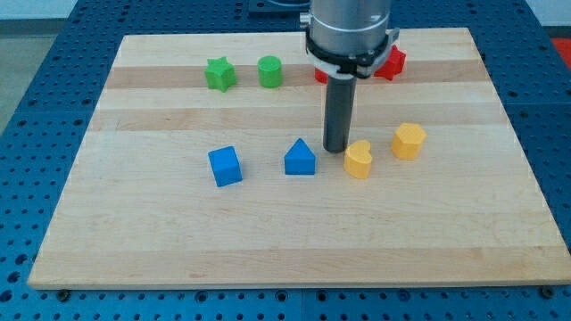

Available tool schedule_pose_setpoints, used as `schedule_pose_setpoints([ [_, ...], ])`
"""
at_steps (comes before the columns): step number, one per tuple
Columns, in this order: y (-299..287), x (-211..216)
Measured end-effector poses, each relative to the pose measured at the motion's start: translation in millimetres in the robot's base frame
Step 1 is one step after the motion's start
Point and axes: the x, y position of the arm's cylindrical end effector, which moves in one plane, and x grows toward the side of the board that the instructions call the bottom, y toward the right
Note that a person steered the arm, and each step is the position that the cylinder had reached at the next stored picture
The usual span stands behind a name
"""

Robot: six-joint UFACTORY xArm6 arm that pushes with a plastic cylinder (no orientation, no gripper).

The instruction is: Slightly move the yellow heart to the down

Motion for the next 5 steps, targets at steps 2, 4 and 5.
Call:
schedule_pose_setpoints([
  [2, 1.4, 26.6],
  [4, 1.4, 26.9],
  [5, 1.4, 43.9],
])
